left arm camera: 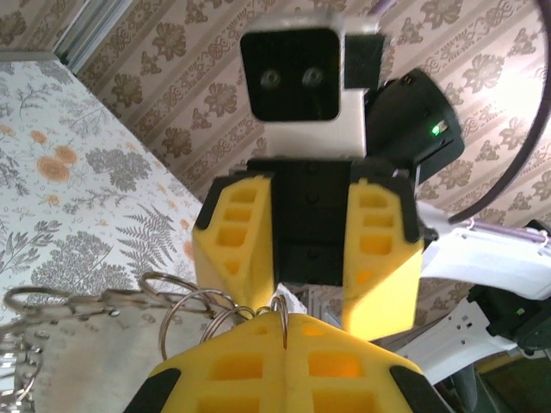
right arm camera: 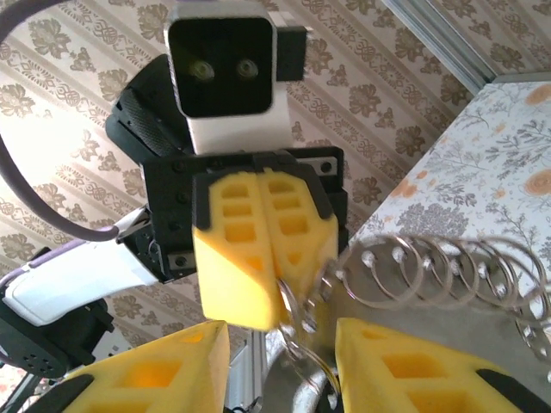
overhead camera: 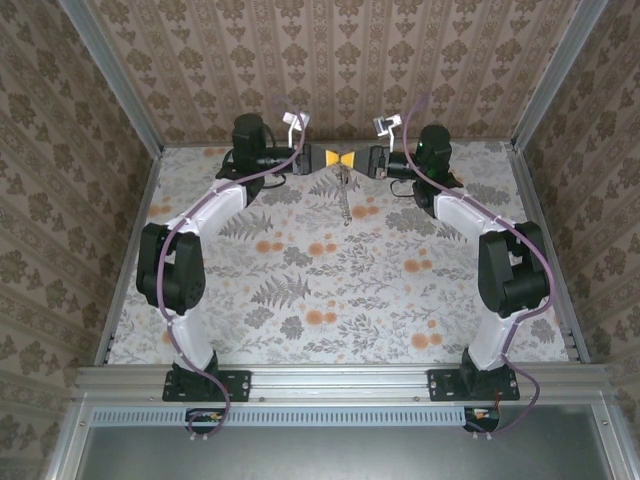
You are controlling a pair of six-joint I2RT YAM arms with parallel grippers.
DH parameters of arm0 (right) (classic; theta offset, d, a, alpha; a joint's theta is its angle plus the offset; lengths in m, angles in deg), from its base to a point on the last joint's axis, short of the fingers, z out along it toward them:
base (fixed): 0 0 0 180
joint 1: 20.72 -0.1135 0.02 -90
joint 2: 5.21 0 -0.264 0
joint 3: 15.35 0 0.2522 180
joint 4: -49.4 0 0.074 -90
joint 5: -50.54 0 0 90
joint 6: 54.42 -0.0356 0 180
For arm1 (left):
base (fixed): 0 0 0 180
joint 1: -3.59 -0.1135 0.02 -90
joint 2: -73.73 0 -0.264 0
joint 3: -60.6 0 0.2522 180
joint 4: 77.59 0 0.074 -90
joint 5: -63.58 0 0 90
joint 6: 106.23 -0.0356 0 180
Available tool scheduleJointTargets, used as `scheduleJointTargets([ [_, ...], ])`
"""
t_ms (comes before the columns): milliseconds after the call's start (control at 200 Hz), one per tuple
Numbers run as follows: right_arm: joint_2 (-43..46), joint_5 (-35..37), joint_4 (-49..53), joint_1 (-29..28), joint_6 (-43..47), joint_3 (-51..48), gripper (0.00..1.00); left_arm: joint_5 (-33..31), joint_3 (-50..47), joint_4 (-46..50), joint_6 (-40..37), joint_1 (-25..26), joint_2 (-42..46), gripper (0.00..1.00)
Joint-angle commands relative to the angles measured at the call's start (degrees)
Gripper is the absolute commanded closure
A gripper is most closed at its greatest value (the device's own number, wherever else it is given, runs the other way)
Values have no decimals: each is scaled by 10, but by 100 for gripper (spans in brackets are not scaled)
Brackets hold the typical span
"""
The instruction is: Put the keys on the keyring
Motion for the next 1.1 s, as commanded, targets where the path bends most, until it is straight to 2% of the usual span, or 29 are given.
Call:
scheduleJointTargets([
  [0, 27, 11, -45, 3, -12, -23, 60, -2, -5, -95, 62, -7, 14, 100],
  [300, 21, 16, -85, 2, -39, -45, 64, -11, -9, -112, 75, -8, 16, 100],
  [730, 10, 13, -121, -11, -62, -51, 100, -24, -13, -123, 82, -8, 16, 100],
  [1095, 6, 2, -99, -30, -51, -36, 100, -35, -27, -168, 112, -7, 15, 100],
])
